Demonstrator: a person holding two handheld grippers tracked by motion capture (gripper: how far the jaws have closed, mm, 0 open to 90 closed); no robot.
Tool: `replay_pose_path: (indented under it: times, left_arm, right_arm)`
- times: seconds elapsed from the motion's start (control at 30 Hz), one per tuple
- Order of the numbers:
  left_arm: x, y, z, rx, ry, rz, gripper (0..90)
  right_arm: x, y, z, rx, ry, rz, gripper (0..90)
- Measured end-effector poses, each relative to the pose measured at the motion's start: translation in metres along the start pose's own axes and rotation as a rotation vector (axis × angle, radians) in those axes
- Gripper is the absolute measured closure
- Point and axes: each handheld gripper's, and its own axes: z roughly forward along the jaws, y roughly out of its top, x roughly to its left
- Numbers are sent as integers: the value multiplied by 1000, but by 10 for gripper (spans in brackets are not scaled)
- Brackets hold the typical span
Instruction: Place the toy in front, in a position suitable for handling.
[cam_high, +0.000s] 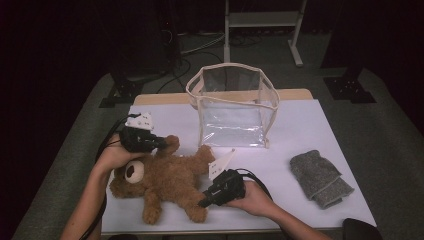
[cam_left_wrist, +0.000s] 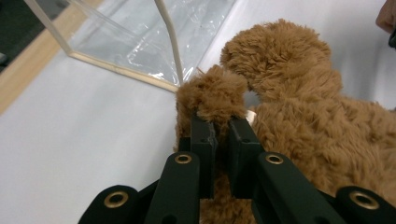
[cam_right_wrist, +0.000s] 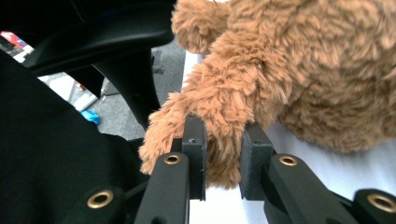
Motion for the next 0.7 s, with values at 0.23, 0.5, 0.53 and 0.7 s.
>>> replay_pose_path:
  times: [0.23,0.5,0.53,0.7]
  left_arm:
    - [-16,20,-9,-26,-11,54,837]
    - [-41,67,-2,-69,-52,171,837]
    - [-41,67,-2,-69,-52,171,837]
    - [-56,106,19,-79,-101,247,837]
  right_arm:
    - [11,0,-37,-31,11,-4,754]
    - [31,-14,-97,-67,2,5,754]
    - [31,-14,-97,-67,2,5,754]
    - [43,-37,-142,-86,-32,43,753]
